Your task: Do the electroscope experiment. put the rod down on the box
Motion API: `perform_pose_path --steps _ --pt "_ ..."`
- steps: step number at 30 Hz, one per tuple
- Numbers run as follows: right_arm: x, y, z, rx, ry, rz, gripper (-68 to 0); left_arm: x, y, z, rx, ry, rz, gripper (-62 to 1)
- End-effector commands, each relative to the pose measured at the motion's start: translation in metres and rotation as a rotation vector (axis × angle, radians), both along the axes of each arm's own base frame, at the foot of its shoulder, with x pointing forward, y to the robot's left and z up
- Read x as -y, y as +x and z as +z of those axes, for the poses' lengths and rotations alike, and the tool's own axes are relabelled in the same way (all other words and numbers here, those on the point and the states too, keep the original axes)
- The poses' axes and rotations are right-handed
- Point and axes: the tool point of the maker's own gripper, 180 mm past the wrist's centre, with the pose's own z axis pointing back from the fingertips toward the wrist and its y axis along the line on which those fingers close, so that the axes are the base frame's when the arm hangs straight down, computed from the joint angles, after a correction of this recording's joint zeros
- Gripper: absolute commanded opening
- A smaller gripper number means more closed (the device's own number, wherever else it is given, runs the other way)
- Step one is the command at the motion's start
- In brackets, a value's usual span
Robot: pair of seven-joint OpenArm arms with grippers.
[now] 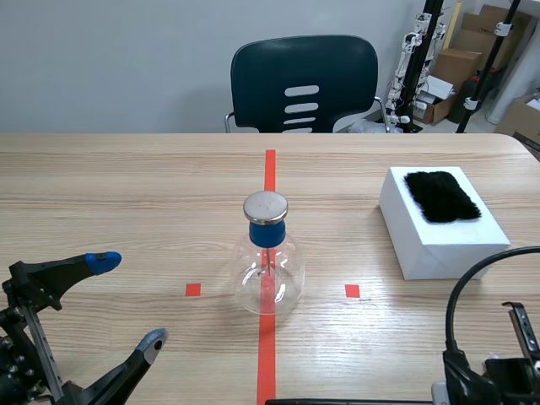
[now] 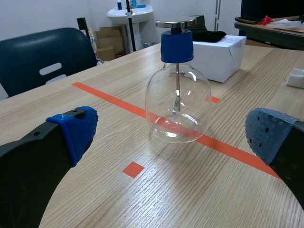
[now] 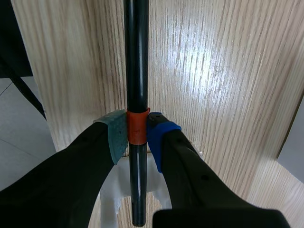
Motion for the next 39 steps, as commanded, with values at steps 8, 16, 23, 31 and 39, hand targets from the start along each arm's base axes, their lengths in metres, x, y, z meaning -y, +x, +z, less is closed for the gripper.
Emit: perform_pose_path --steps 8,16,23,31,39 --pt "-0.007 0.004 0.001 0.002 0.017 0.018 -67.1 0.002 0.001 0.008 0.022 -0.031 0.002 1.4" --pt "-0.010 -0.004 -0.006 -0.027 0.019 0.023 -67.1 0.002 0.001 0.008 0.022 -0.031 0.002 1.4" --pt "-0.009 -0.006 -0.009 -0.034 0.011 0.013 -67.1 0.002 0.001 0.007 0.022 -0.031 0.002 1.4" --pt "-0.002 -0.005 -0.010 -0.035 -0.026 -0.004 -67.1 0.002 0.001 0.007 0.022 -0.031 0.002 1.4" --pt "-0.005 -0.006 -0.010 -0.045 -0.002 -0.023 -58.8 0.002 0.001 0.007 0.022 -0.031 0.002 1.4"
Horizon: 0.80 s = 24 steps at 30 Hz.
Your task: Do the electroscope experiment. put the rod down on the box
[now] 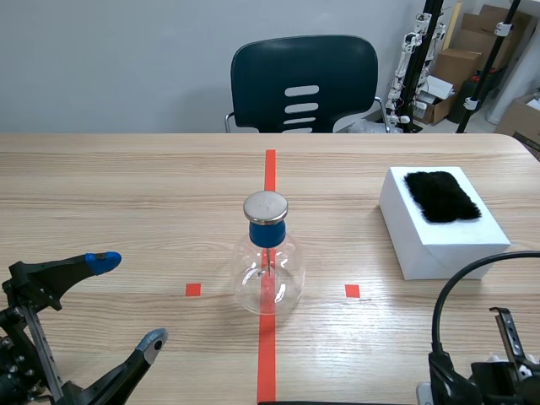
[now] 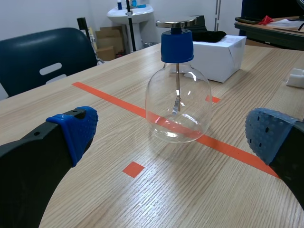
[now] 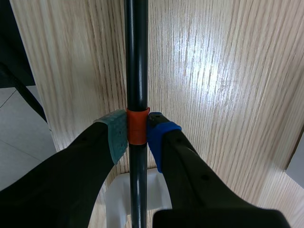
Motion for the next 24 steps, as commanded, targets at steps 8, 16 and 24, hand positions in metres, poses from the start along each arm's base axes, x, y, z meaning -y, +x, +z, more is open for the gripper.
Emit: perform_pose_path --steps 8,16,24 --pt "0.003 0.000 -0.001 -0.012 -0.006 -0.005 -24.1 0.002 0.001 0.007 0.022 -0.031 0.002 1.4" --pt "-0.004 0.001 0.002 -0.018 0.035 -0.029 0.4 0.002 0.001 0.008 0.023 -0.031 0.002 1.4" --pt "-0.011 0.006 0.010 -0.014 0.107 -0.071 0.4 0.002 0.001 0.007 0.022 -0.031 0.002 1.4"
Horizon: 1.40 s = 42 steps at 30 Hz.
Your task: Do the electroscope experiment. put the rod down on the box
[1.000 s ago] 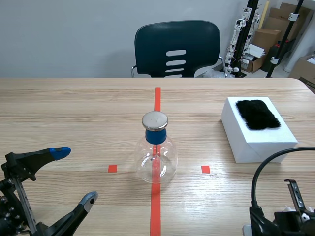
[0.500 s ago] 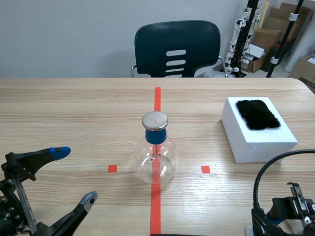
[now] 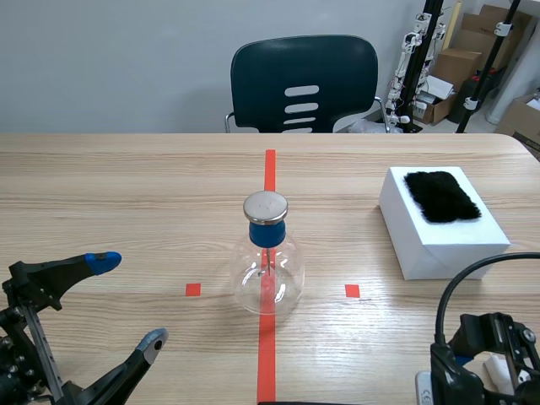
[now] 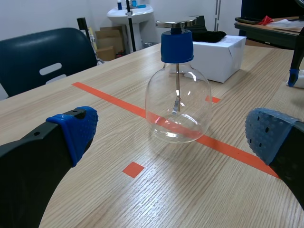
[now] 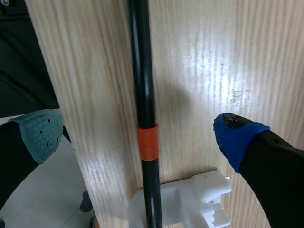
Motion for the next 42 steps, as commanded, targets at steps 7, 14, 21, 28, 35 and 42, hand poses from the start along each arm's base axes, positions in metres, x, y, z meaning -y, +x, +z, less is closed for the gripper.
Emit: perform_pose_path --steps 7,14,21,28,35,42 --pt "0.000 0.007 0.011 0.000 0.040 -0.004 0.4 0.002 0.001 0.008 0.022 -0.031 0.002 1.4" --pt "-0.008 0.022 0.031 0.061 0.141 -0.107 0.4 0.002 0.001 0.008 0.022 -0.031 0.002 1.4" --pt "-0.014 0.027 0.055 0.090 0.221 -0.165 0.4 0.002 0.001 0.007 0.022 -0.031 0.002 1.4" --pt "-0.023 0.039 0.079 0.148 0.403 -0.281 0.4 0.002 0.001 0.007 0.022 -0.031 0.002 1.4" --pt "-0.029 0.051 0.103 0.227 0.552 -0.338 0.4 0.002 0.001 0.008 0.022 -0.031 0.002 1.4" --pt "-0.030 0.053 0.106 0.242 0.566 -0.339 0.4 0.002 0.001 0.007 0.022 -0.031 0.002 1.4"
